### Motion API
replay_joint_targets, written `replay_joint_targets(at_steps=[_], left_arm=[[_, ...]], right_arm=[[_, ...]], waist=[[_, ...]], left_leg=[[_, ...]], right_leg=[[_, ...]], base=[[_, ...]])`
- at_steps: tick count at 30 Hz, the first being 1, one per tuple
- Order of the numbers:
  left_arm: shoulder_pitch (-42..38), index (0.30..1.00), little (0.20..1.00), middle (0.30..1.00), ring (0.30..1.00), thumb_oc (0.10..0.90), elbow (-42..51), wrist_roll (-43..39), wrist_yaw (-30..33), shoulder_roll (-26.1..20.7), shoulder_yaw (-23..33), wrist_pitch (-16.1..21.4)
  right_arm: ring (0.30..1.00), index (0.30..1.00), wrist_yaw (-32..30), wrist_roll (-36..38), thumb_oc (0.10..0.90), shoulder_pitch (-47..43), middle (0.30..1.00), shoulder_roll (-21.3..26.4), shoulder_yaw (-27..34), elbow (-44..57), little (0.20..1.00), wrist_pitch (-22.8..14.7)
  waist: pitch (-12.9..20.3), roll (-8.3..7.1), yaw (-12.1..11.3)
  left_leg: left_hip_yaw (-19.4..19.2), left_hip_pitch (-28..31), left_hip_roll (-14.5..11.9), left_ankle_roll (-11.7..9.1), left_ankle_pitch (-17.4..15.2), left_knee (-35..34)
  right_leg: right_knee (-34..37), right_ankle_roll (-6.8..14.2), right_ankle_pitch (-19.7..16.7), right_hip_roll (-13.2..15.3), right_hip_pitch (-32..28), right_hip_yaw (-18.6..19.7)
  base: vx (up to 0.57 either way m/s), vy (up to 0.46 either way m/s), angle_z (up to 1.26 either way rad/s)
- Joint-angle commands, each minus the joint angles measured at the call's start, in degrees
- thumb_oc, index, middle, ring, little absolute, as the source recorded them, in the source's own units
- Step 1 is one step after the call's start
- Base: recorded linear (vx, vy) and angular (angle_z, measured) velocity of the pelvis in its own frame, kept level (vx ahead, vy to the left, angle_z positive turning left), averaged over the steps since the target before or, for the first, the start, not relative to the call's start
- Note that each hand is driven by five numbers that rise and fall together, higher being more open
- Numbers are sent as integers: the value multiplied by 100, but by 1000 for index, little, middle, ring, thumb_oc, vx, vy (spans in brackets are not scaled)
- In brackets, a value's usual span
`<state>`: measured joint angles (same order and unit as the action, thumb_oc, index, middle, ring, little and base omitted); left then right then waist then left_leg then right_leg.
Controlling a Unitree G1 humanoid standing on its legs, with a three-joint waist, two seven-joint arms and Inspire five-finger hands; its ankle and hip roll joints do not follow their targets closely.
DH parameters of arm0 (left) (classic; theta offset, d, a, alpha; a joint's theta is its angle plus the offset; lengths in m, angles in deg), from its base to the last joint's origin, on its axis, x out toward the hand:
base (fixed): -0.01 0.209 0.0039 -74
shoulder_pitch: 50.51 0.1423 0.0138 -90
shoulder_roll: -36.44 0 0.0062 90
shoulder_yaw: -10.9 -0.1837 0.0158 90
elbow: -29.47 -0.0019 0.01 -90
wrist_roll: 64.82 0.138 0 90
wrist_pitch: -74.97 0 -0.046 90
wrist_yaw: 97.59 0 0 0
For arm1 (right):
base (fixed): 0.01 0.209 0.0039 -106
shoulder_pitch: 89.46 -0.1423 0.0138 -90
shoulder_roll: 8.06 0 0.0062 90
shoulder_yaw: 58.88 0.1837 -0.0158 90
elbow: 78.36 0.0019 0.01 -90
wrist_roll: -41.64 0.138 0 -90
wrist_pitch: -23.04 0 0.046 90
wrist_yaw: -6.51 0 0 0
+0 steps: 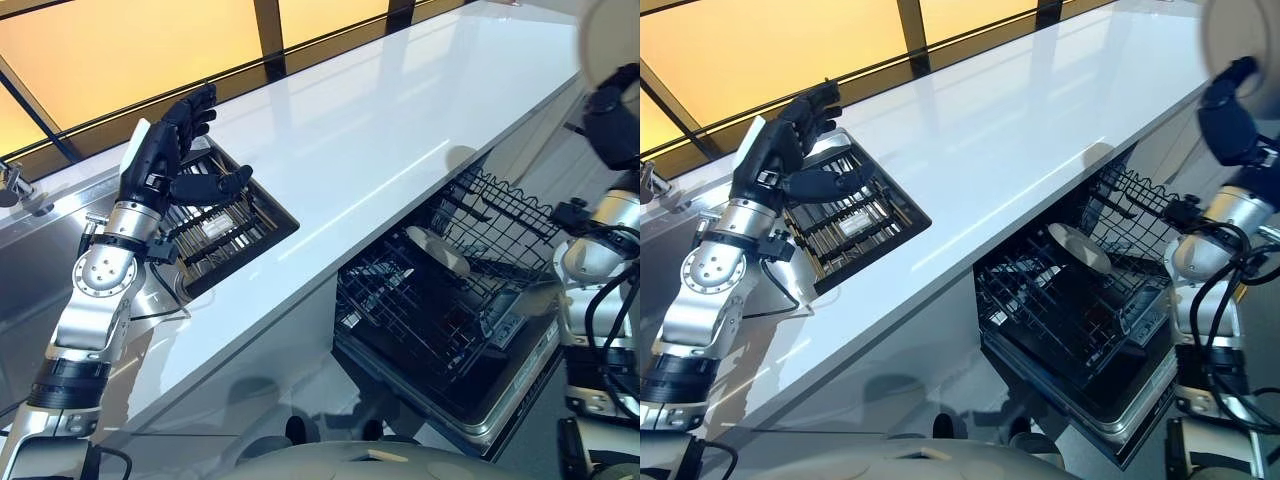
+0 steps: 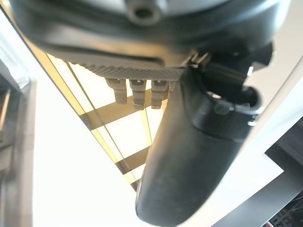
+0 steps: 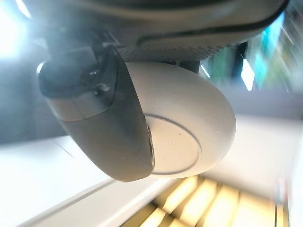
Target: Pick up plates and place into dishwasher.
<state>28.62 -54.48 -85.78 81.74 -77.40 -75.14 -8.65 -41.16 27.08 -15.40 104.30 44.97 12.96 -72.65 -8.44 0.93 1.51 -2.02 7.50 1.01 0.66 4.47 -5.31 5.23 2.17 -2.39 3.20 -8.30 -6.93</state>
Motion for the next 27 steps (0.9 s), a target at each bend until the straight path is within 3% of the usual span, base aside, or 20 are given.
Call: replay_joint_targets(at_steps=[1, 4, 6, 8, 13, 20, 27], left_arm=[[-262, 900, 900, 900, 900, 800, 373, -277, 350, -189, 637, 413], [-98, 900, 900, 900, 900, 800, 398, -196, 318, -77, 727, 462], [93, 900, 900, 900, 900, 800, 362, -79, 237, 66, 746, 707], [183, 900, 900, 900, 900, 800, 320, -21, 193, 129, 764, 851], [416, 900, 900, 900, 900, 800, 94, 155, 313, 194, 818, 1133], [658, 900, 900, 900, 900, 800, 7, 280, 340, 244, 1055, 1147], [786, 900, 900, 900, 900, 800, -74, 335, 436, 186, 1209, 1153]], right_arm=[[300, 300, -269, -499, 100, -353, 300, 818, 391, 643, 200, -308], [300, 300, 347, 453, 100, -158, 300, 748, 392, 821, 200, -827], [300, 300, 1019, 1262, 100, 99, 300, 483, 316, 858, 200, -1247], [300, 300, 1241, 1429, 100, 230, 300, 373, 304, 810, 200, -1352], [300, 300, 1792, 1538, 100, 633, 300, 154, 302, 516, 200, -1277], [300, 300, 2911, 1952, 100, 1146, 300, -147, 365, 571, 200, -1020], [300, 300, 3314, 1860, 100, 1464, 300, -193, 483, 652, 200, -726]], waist=[[422, -46, -68], [399, -42, -75], [377, -31, -59], [378, -36, -52], [390, -21, 5], [361, -5, 113], [311, 2, 245]], left_leg=[[18, 225, 326, 171, -810, 31], [59, 213, 343, 182, -804, 31], [46, 222, 344, 177, -810, 31], [35, 218, 346, 179, -810, 31], [-32, 212, 337, 187, -818, 31], [-140, 221, 328, 191, -821, 31], [-269, 214, 312, 188, -839, 31]], right_leg=[[-391, 88, 611, -414, -35, -186], [-422, 88, 621, -411, -9, -183], [-434, 96, 627, -397, -5, -192], [-434, 98, 625, -393, 1, -198], [-448, 116, 616, -381, 36, -211], [-451, 147, 578, -355, 62, -214], [-475, 187, 553, -356, 134, -148]], base=[[0, 0, 0], [0, 0, 0], [0, 0, 0], [0, 0, 0], [0, 0, 0], [0, 0, 0], [0, 0, 0]])
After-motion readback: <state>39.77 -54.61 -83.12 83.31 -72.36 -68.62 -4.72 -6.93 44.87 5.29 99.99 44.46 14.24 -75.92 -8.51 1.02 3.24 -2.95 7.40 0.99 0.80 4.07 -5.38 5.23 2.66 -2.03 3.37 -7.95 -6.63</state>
